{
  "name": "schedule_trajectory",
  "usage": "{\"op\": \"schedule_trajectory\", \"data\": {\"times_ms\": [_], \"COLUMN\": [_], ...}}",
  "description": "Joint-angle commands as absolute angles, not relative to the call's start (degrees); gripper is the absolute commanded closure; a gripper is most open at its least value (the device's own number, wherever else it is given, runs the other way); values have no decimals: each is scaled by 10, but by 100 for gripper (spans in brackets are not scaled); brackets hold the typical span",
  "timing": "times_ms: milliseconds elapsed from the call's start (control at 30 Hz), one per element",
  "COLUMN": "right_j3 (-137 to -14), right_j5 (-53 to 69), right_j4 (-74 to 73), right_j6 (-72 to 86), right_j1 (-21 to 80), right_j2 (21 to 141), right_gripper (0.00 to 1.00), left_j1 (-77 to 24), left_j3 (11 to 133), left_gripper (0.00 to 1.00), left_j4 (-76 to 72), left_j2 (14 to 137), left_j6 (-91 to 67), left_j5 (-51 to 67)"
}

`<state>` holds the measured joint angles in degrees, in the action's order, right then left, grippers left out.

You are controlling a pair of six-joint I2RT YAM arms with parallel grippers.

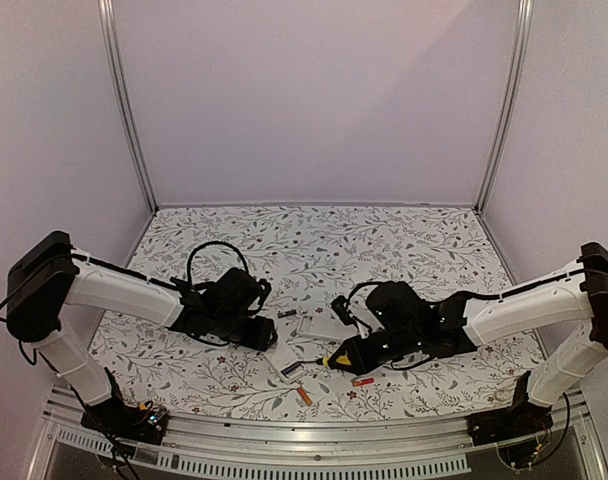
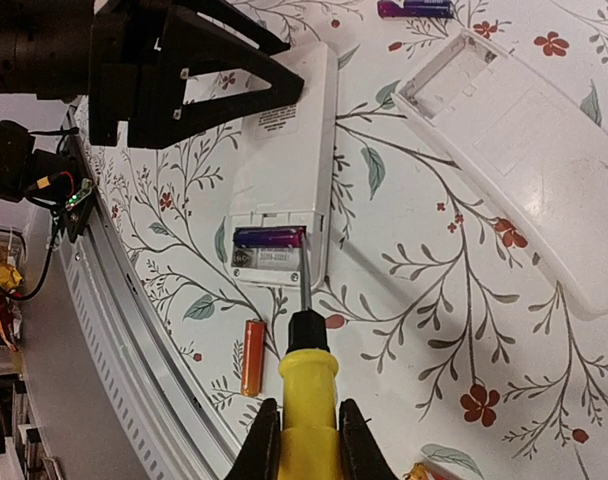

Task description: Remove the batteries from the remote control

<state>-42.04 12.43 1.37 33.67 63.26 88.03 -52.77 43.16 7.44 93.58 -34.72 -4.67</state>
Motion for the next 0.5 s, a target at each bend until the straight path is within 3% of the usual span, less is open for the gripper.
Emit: {"op": "schedule_trajectory", "data": {"times_ms": [0, 467], "right_j3": [-435, -452], "right_j5": [157, 225], "right_j4": [36, 90], "right_j6": [340, 343], "right_j1": [634, 634], "right_j2": [891, 892], "right_gripper": [100, 100], "left_j1": [-541, -546], "left_j3": [425, 436], "left_gripper": [47, 50], "left_j4": [119, 139], "left_j2": [963, 980], "left_j6": [-347, -357], "left_j5": [-52, -62]}}
